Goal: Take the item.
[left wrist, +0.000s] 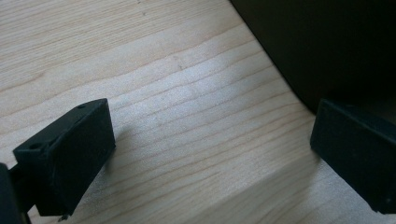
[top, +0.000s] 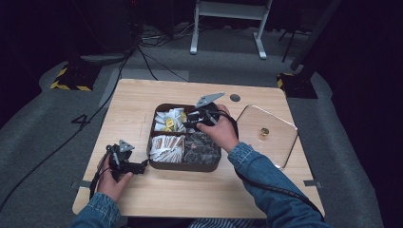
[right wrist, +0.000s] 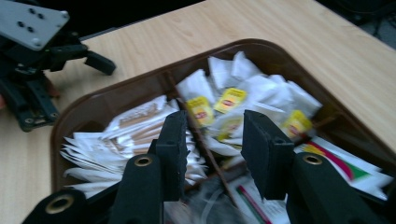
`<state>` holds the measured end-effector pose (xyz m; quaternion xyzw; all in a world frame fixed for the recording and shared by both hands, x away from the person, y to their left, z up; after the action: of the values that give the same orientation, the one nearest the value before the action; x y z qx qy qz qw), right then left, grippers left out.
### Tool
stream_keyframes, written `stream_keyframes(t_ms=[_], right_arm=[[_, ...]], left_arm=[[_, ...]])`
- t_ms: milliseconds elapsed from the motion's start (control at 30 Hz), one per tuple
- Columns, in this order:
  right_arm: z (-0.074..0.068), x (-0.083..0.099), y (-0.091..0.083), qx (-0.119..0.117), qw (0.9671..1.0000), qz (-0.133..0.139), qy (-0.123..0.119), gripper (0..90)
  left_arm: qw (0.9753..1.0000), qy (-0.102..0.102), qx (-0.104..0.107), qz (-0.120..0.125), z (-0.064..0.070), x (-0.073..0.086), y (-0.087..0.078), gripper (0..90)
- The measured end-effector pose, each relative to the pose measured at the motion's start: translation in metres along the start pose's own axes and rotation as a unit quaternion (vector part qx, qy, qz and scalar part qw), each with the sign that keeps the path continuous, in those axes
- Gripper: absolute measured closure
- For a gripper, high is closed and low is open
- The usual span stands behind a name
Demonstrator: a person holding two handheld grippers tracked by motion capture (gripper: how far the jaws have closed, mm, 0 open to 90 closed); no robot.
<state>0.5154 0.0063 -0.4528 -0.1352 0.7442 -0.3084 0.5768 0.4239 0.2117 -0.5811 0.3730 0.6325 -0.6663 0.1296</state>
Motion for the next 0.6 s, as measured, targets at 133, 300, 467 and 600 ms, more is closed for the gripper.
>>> stream_keyframes(t_ms=[133,300,467,600], right_arm=[[-0.013,-0.002,0.016,-0.018,0.9998,-0.007,-0.005,61.1],[-0.028,-0.001,0.040,-0.038,0.9990,-0.023,-0.012,62.0],[-0.036,-0.001,0.065,-0.049,0.9983,-0.031,-0.009,61.0],[-0.040,-0.001,0.078,-0.052,0.9977,-0.041,-0.013,60.7]], left_arm=[[1.0000,0.000,0.000,0.000,0.000,0.000,0.000,0.1],[1.0000,0.001,-0.001,0.000,0.000,0.000,0.000,0.1],[1.0000,0.001,-0.001,0.001,0.000,0.000,0.000,0.1],[1.0000,0.000,0.000,0.000,0.000,0.000,0.000,0.1]])
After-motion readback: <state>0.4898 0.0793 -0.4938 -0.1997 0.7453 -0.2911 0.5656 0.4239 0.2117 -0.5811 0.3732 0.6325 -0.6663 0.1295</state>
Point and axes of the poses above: each handheld gripper's, and its own axes: y roughly forward along the jaws, x roughly out of its underside, z roughly to its right, the point moved 10 cm from there along y, roughly forward along the jaws, and after that the axes turned 8 degrees about -x, right-handed, at the moved point
